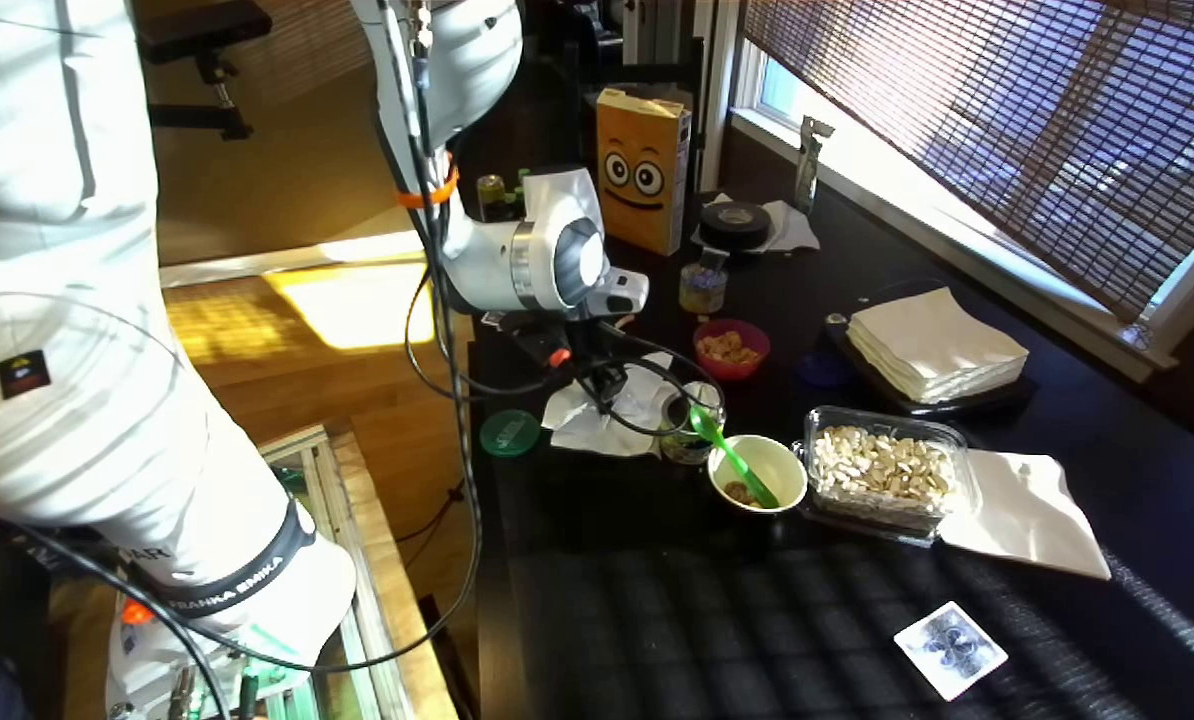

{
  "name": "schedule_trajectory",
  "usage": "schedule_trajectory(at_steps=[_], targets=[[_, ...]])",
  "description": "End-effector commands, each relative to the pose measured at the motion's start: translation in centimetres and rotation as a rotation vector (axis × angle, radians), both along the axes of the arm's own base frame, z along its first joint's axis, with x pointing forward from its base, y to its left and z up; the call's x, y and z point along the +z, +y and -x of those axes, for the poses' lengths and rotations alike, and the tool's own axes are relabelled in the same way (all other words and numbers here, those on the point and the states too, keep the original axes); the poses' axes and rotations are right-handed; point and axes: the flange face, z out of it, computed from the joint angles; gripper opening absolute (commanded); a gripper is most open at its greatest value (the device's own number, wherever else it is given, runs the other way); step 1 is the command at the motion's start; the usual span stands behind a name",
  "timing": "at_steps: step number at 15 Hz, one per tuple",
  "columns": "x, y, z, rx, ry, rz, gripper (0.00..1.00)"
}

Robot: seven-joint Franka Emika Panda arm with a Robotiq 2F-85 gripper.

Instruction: Pick up the napkin on the left and put it on top of the napkin on the right, move the napkin back to the left and then back to the right.

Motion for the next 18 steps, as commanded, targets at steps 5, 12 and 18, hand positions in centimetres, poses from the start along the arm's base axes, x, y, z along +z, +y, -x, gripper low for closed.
schedule_trajectory(at_steps=[5,12,18], targets=[[2.3,-0.1,-0.2,0.005,-0.037,-0.012,0.01],[5.8,0.1,-0.8,0.006,-0.099,-0.016,0.0],[7.7,1.3,-1.1,0.007,-0.139,-0.044,0.01]])
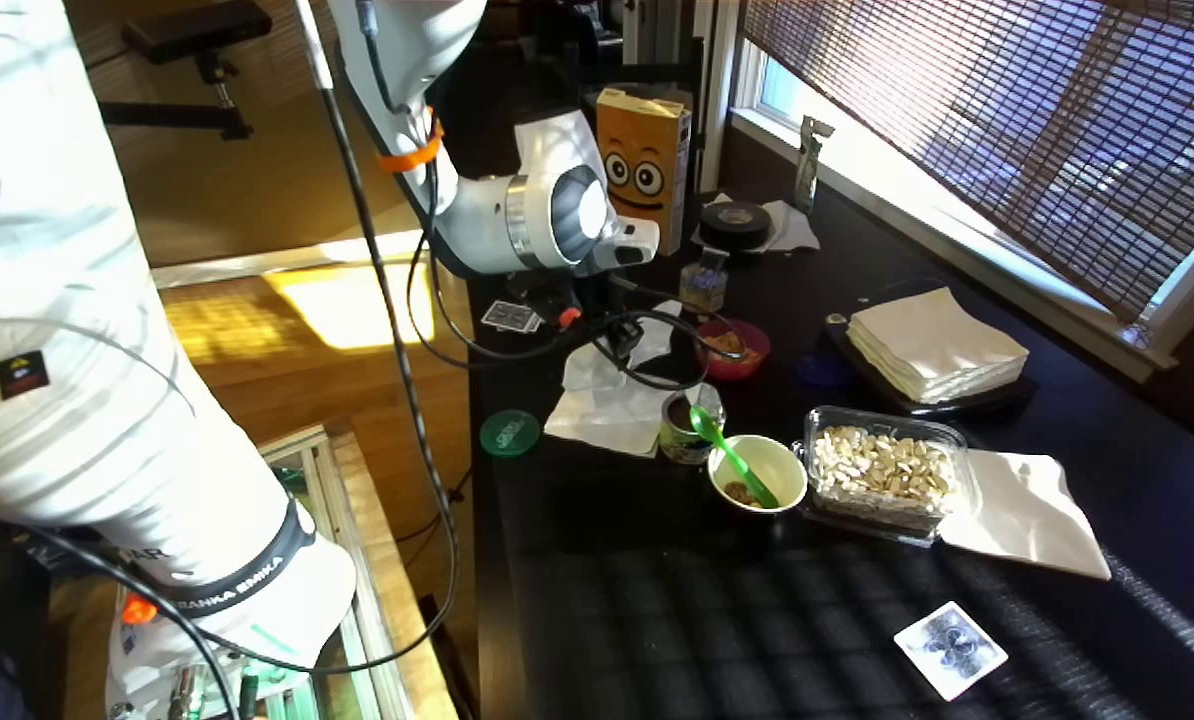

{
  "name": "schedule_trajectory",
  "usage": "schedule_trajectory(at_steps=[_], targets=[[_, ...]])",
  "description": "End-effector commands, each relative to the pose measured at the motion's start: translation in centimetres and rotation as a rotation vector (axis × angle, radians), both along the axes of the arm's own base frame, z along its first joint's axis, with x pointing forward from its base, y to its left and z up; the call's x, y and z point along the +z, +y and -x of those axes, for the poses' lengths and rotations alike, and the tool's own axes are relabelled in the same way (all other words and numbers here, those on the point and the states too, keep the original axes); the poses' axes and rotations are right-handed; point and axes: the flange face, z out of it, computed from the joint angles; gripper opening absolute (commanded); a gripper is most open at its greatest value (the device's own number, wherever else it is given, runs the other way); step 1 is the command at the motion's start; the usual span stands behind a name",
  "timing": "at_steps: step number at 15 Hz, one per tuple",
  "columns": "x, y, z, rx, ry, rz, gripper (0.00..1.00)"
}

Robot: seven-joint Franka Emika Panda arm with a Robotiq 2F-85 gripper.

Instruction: Pick up the napkin on the left and put it on top of the napkin on the right, move the napkin back to the left and then back to the right.

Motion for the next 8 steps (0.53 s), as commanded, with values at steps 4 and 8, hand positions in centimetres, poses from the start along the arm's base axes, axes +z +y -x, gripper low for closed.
schedule_trajectory(at_steps=[4,8], targets=[[3.6,4.0,0.8,0.031,-0.035,-0.05,0.01],[4.5,8.0,0.7,0.103,-0.034,-0.096,0.01]])
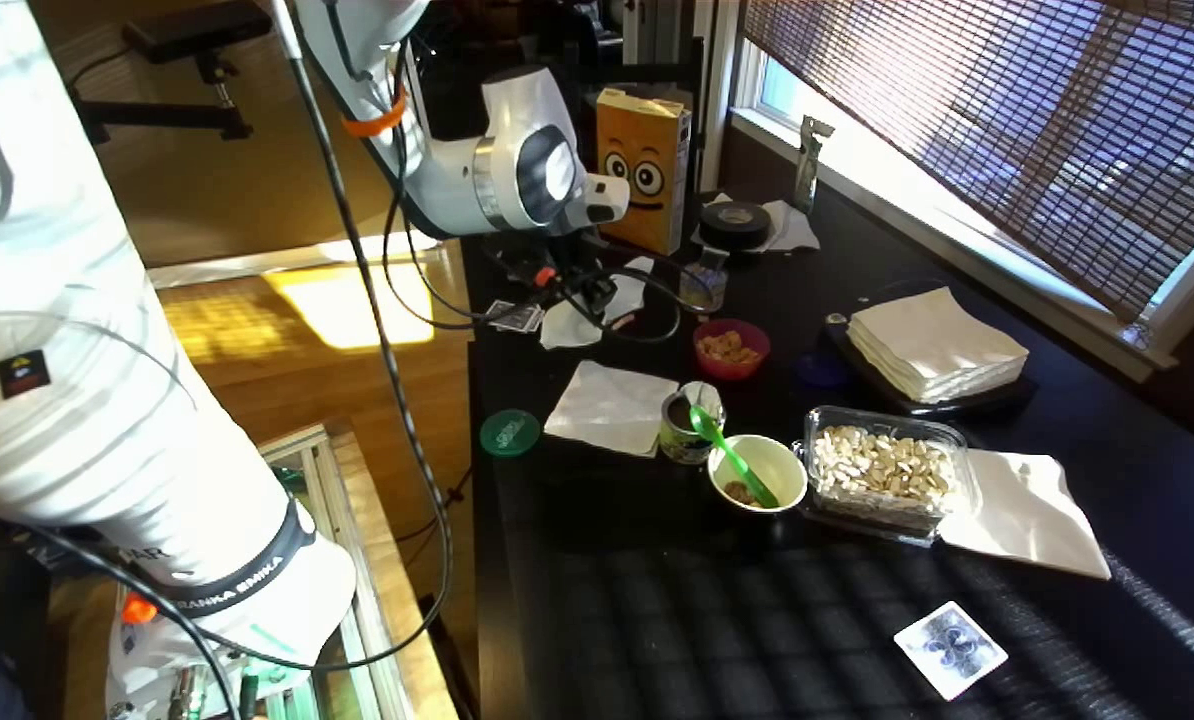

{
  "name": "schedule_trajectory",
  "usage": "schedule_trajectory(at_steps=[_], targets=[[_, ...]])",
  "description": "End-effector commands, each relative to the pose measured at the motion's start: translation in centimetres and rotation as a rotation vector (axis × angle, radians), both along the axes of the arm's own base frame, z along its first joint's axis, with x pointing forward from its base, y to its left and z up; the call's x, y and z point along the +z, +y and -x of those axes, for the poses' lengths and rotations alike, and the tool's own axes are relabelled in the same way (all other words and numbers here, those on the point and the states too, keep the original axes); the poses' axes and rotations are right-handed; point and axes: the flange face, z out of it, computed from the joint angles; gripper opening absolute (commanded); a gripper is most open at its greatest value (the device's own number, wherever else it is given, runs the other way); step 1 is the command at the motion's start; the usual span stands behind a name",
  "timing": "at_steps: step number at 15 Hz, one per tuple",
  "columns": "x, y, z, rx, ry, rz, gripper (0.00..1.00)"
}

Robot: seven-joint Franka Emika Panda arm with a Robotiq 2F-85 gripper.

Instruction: Pick up the napkin on the left and put it on top of the napkin on the right, move the napkin back to the left and then back to the right.

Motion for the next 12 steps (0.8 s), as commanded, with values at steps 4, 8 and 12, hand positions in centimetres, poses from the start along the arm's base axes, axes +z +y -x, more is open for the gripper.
schedule_trajectory(at_steps=[4,8,12], targets=[[0.9,5.1,-0.7,0.118,0.006,-0.043,0.01],[0.7,6.4,-2.1,0.164,0.0,-0.048,0.01],[0.5,7.5,-4.1,0.209,-0.001,-0.049,0.01]])
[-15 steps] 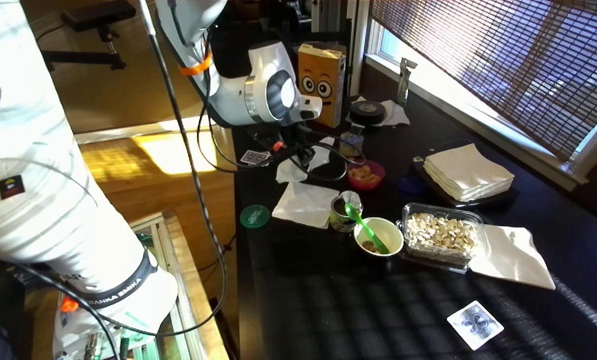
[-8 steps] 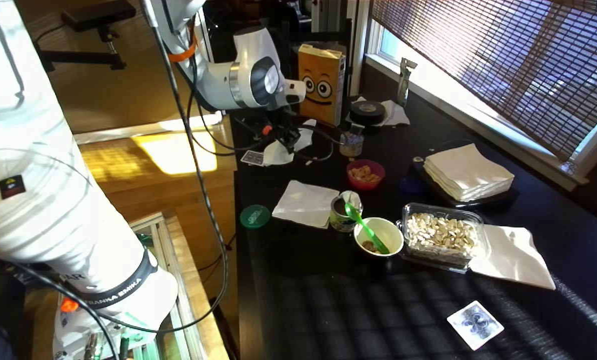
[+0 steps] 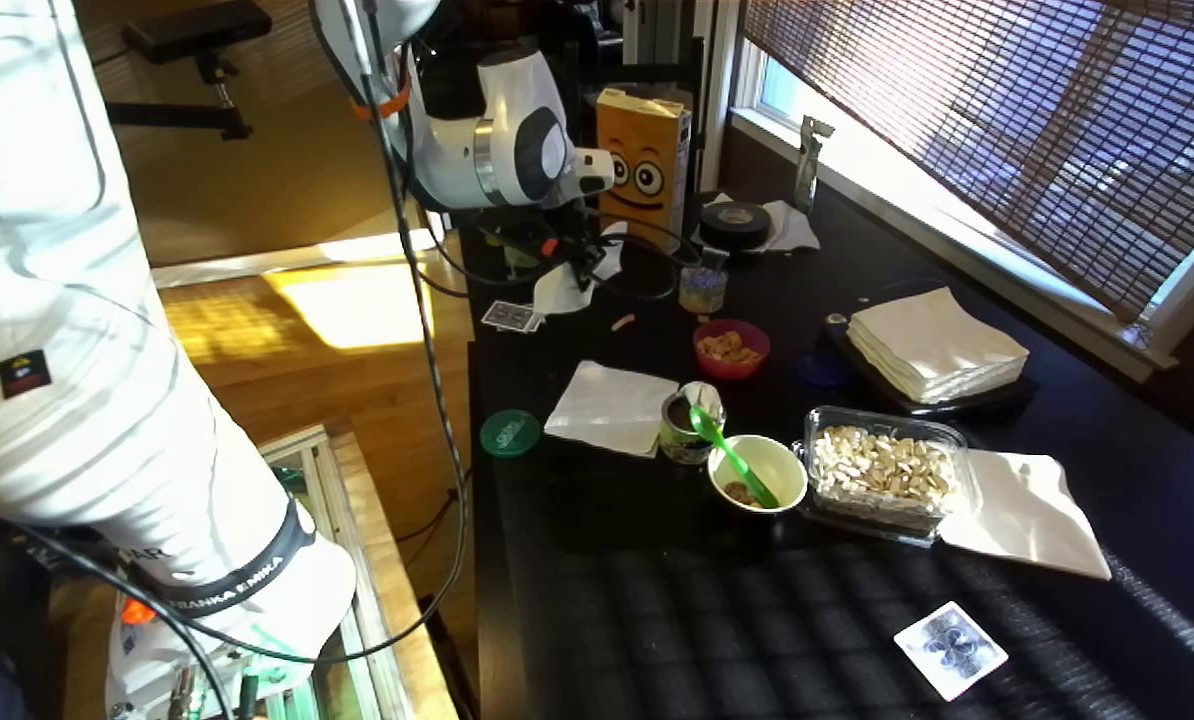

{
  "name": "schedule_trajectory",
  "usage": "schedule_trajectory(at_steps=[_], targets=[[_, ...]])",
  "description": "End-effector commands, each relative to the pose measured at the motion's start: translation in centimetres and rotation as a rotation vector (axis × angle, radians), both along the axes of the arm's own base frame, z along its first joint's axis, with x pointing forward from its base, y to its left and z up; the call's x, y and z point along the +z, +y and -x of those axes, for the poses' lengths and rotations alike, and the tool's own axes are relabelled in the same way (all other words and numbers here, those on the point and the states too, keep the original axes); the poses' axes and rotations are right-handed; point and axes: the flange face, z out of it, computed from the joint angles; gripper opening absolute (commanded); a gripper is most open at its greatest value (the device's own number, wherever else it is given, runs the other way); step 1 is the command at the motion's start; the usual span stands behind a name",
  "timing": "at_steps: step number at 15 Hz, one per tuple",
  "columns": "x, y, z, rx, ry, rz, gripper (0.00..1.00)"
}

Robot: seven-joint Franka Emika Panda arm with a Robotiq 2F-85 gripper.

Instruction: Pick up the napkin on the left and put it on top of the napkin on the right, move the napkin back to the left and then back to the right.

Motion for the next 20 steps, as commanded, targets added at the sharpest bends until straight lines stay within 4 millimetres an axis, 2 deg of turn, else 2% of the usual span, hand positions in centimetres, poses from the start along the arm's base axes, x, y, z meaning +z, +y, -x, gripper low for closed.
schedule_trajectory(at_steps=[1,4,5,7,8,10,17,18,19,20], targets=[[-0.3,1.3,-2.4,0.04,0.015,-0.002,0.01],[-0.4,1.8,-3.7,0.064,0.014,0.002,0.01],[-0.5,2.0,-4.0,0.066,0.019,0.002,0.28],[-0.6,2.2,-4.5,0.099,0.023,0.015,0.07],[-0.7,2.3,-4.7,0.109,0.026,0.018,0.07],[-0.6,2.2,-5.2,0.116,0.031,0.013,0.0],[-0.6,2.0,-5.8,0.131,0.05,0.015,0.01],[-0.7,2.1,-5.8,0.132,0.057,0.014,0.17],[-0.9,2.1,-5.8,0.132,0.064,0.014,0.28],[-1.1,2.2,-5.7,0.134,0.074,0.009,0.33]])
